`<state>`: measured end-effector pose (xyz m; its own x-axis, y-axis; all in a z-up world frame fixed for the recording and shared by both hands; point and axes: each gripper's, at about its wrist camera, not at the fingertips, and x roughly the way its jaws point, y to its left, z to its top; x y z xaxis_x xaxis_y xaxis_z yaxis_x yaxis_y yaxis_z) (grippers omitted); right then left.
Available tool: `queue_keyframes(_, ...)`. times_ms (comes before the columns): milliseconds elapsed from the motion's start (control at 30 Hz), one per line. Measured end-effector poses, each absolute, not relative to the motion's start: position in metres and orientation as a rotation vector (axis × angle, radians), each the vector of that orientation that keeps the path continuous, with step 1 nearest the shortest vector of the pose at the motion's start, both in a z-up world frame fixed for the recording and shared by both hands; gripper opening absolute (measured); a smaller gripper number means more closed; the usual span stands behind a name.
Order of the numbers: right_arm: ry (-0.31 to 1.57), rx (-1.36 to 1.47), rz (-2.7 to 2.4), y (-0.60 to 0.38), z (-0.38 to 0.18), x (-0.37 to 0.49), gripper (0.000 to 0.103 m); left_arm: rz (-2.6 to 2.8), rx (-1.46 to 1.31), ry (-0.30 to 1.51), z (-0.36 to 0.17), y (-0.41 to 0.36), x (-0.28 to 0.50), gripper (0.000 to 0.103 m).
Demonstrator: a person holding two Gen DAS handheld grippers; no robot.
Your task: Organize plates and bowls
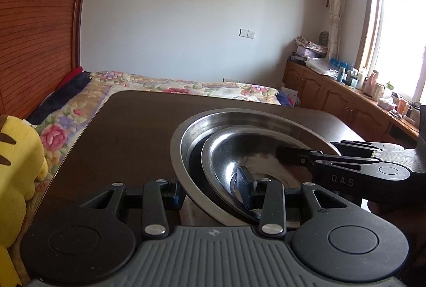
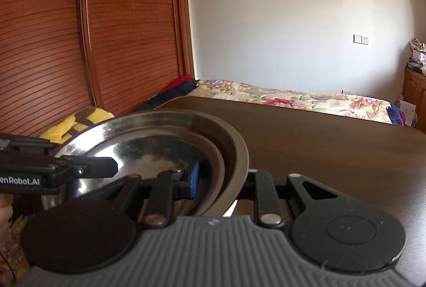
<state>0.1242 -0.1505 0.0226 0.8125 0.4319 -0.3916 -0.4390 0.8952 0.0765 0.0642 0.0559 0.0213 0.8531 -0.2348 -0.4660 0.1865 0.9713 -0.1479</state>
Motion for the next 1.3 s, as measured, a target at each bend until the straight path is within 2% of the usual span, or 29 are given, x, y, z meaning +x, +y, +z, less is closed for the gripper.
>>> queue_keyframes(600, 0.437, -0.048, 0.458, -0.139, 0.014, 0.126, 0.026, -0.216, -0.094, 0.526, 0.012, 0.055, 0.067, 0.041)
queue_keyframes(667, 0.437, -0.05, 0.456, -0.138, 0.014, 0.126, 0.037, -0.215, -0.096, 0.525, 0.011, 0.055, 0.067, 0.044)
queue_keyframes(700, 0.441, -0.047, 0.456, -0.138, 0.014, 0.126, 0.05, -0.212, -0.098, 0.525, 0.012, 0.055, 0.067, 0.051)
queue_keyframes(767, 0.444, -0.032, 0.461, -0.139, 0.016, 0.124, 0.056, -0.211, -0.105, 0.517, 0.013, 0.056, 0.066, 0.064)
queue_keyframes(833, 0.426, -0.035, 0.461, -0.14, 0.021, 0.121, 0.064, -0.208, -0.102, 0.51, 0.015, 0.057, 0.066, 0.068)
queue_keyframes(967, 0.397, -0.048, 0.433, -0.143, 0.03, 0.115, 0.071, -0.192, -0.1, 0.494, 0.02, 0.059, 0.064, 0.078)
queue_keyframes(1033, 0.385, -0.038, 0.416, -0.149, 0.034, 0.112, 0.078, -0.183, -0.09, 0.481, 0.025, 0.058, 0.062, 0.082)
queue_keyframes(1100, 0.37, -0.029, 0.4, -0.154, 0.039, 0.108, 0.079, -0.18, -0.077, 0.464, 0.029, 0.056, 0.06, 0.088)
queue_keyframes(1300, 0.338, 0.028, 0.362, -0.173, 0.048, 0.088, 0.092, -0.173, -0.05, 0.42, 0.044, 0.05, 0.048, 0.097)
